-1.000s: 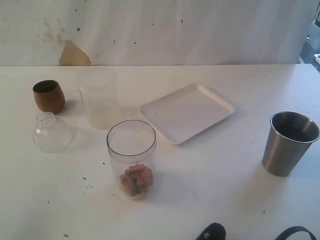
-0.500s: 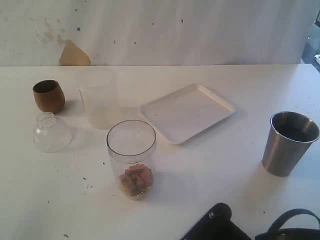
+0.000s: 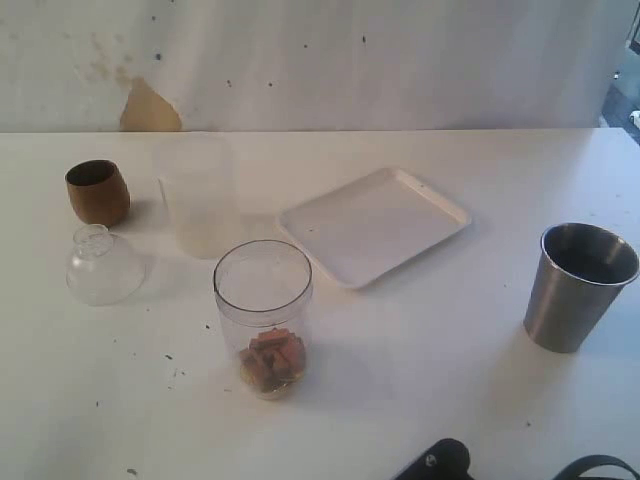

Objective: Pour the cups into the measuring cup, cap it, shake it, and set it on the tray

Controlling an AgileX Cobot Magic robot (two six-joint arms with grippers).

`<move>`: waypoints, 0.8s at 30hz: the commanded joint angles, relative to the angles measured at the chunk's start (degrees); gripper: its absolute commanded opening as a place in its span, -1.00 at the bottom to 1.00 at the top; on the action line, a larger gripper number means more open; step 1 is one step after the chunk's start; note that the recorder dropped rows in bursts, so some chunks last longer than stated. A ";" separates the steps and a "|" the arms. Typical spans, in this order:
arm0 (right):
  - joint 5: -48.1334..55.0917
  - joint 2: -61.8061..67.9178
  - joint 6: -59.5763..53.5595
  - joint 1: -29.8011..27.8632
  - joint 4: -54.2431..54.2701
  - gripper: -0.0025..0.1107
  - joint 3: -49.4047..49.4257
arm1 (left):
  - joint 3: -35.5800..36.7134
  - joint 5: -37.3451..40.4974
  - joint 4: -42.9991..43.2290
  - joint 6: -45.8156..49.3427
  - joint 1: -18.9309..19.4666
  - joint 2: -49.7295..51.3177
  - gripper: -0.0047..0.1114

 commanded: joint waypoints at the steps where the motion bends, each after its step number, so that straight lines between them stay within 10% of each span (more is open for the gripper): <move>1: -1.11 0.05 -1.68 0.03 1.51 -0.96 0.95 | 0.37 -0.50 -0.53 -0.12 -0.33 -0.28 -0.92; 19: -2.17 -3.27 -8.15 0.03 1.94 -0.95 0.14 | 0.37 -0.50 -0.53 -0.12 -0.33 -0.28 -0.92; 24: 4.67 -9.27 -16.63 0.03 3.50 -0.65 -4.23 | 0.37 -0.50 -0.53 -0.12 -0.33 -0.28 -0.92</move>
